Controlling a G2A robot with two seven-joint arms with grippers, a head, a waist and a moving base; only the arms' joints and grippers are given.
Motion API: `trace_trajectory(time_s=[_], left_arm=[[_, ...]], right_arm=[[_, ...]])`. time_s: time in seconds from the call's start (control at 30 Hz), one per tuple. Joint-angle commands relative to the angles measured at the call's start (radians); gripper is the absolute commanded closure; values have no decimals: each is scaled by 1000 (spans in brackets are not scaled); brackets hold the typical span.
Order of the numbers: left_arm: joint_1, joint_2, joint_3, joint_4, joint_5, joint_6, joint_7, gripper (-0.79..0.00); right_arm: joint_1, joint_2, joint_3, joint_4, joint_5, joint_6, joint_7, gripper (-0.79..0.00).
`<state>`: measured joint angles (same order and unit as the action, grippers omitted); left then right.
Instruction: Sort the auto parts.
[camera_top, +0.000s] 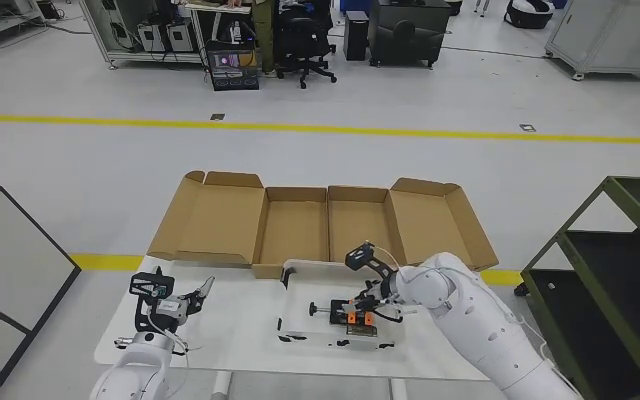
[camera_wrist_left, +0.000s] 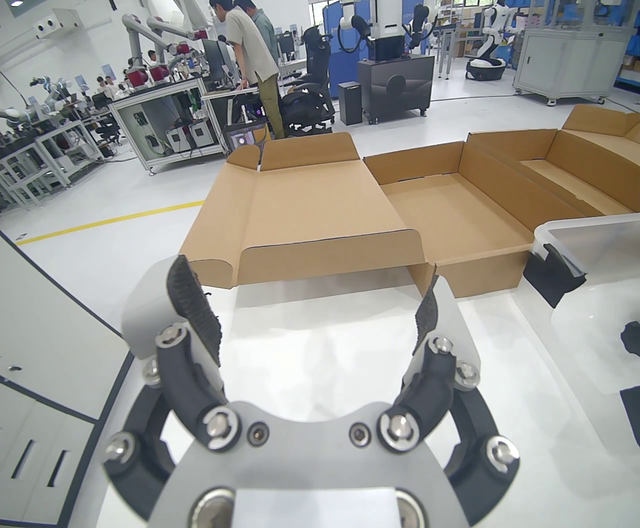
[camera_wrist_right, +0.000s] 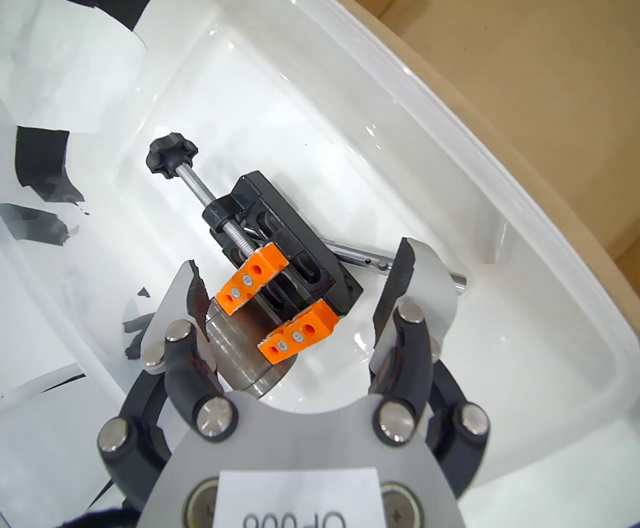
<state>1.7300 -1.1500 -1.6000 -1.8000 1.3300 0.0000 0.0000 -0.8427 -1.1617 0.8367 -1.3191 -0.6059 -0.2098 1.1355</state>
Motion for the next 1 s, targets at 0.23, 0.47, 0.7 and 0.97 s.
trace_trajectory(time_s=[0.23, 0.47, 0.7, 0.97], left_arm=[[0, 0, 0, 0, 0, 0, 0, -785], [0, 0, 0, 0, 0, 0, 0, -785], [0, 0, 0, 0, 0, 0, 0, -785], [0, 0, 0, 0, 0, 0, 0, -785]], right_arm=[[-16, 2, -21, -36, -38, -34, 24, -767], [-24, 2, -42, -46, -102, -5, 40, -773], [-15, -5, -59, -31, -96, -7, 57, -677], [9, -16, -64, -4, -66, -14, 38, 0]])
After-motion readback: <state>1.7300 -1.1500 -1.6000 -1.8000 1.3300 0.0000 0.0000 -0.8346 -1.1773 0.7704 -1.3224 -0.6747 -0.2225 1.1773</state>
